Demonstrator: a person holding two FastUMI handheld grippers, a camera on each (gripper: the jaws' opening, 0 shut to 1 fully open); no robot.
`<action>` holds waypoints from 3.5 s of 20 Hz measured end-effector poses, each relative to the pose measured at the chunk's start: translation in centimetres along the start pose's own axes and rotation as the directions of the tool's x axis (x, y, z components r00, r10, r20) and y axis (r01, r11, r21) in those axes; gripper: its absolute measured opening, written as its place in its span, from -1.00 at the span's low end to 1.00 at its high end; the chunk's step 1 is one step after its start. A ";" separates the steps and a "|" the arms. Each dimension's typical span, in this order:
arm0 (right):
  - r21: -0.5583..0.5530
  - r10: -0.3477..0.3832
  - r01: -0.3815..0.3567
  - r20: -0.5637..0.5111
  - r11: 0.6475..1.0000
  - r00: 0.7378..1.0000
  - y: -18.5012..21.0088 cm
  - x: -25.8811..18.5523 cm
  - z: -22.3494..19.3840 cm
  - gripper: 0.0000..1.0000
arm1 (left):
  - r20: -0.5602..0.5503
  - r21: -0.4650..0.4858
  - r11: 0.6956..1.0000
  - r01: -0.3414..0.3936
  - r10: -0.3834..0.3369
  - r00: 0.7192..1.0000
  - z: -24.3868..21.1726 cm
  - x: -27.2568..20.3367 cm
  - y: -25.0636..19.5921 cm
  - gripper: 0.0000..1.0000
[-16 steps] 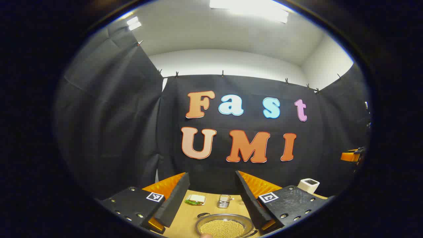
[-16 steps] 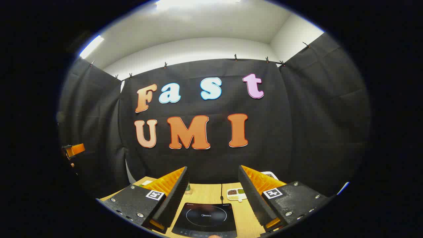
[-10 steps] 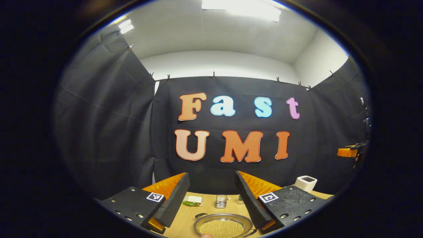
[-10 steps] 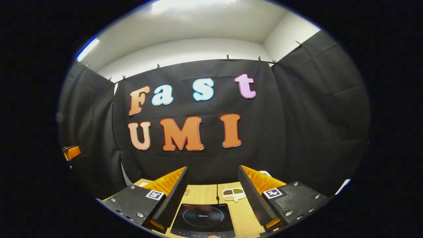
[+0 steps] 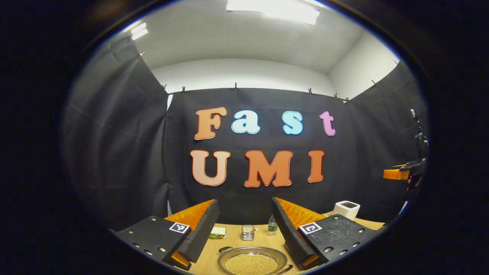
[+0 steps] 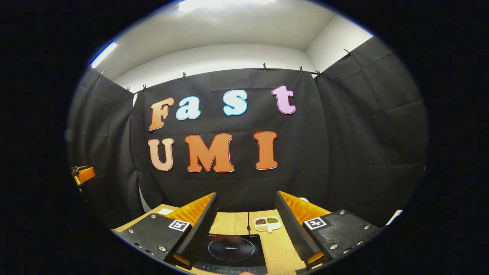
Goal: First push the handle of the pot to place it horizontally, then grasp the pot with both hands and set it on the induction cooktop.
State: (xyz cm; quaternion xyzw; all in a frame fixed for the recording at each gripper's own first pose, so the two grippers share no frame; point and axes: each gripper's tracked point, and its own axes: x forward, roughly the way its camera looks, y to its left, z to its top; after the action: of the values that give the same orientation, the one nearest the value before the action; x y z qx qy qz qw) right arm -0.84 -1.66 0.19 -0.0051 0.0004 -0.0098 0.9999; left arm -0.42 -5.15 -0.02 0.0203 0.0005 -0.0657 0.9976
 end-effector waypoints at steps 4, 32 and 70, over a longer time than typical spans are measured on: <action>0.003 -0.005 0.005 0.003 1.000 1.000 -0.5 0.1 -0.1 0.87 | -0.019 -0.014 1.000 0.021 -0.021 1.000 -0.8 0.2 -0.7 0.77; 0.026 -0.054 0.054 -0.001 0.998 0.999 -1.0 0.7 -1.0 0.87 | -0.293 -0.056 0.975 0.216 -0.223 0.930 -13.9 -1.2 -6.4 -0.93; 0.042 -0.072 0.076 -0.099 0.996 0.992 -3.6 2.2 -5.8 0.87 | -0.829 -0.186 0.954 0.235 -0.281 0.484 -44.1 -9.7 -12.1 -0.93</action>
State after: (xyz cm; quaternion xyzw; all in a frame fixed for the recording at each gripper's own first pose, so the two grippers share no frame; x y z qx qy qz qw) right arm 1.23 -5.37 -5.54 0.0180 0.0488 -0.0472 0.9975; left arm -11.51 -14.12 -44.56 0.0256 0.4891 -0.1962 0.8495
